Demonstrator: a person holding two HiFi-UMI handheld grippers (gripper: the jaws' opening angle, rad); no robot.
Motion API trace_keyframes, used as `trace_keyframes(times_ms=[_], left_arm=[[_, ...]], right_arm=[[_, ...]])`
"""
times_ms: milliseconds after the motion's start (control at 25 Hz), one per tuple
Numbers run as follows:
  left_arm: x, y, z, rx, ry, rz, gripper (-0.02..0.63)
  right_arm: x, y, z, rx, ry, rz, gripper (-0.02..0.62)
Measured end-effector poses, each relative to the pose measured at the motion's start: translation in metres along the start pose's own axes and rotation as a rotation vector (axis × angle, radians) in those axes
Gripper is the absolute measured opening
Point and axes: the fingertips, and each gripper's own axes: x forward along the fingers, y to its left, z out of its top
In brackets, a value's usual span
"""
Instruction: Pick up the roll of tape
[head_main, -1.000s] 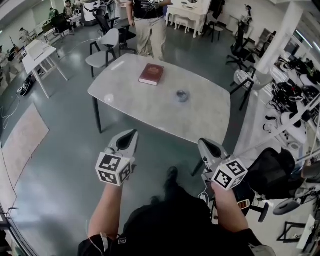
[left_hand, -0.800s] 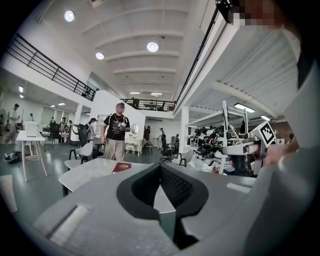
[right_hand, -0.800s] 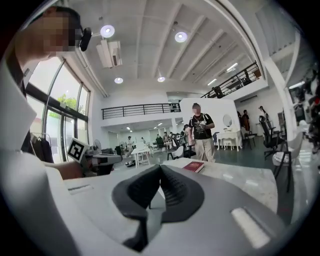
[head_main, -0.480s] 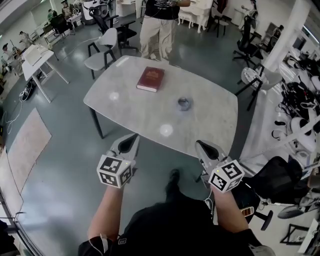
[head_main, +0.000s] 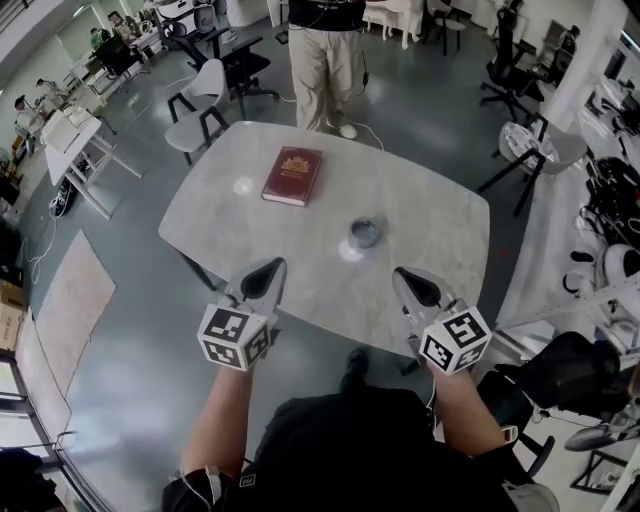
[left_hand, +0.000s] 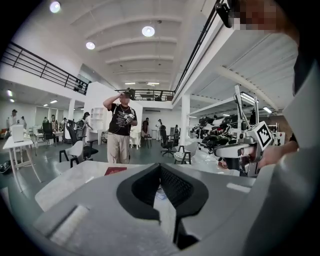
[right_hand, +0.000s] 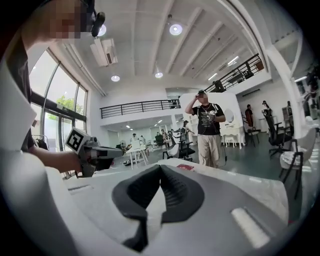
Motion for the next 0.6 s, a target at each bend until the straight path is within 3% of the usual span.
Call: trace_keyframes(times_ms=[360,600], left_arm=[[0.070,0.023,0.016,-0.004,0.004,-0.044,0.008],[0.091,0.057,0.025,0.002,-0.017,-0.110,0.008]], right_arm=[[0.049,-0.041,0.008,0.044,0.018,0.013,0.003],[0.072,-0.051,0.020,0.035,0.025,-0.079,0.003]])
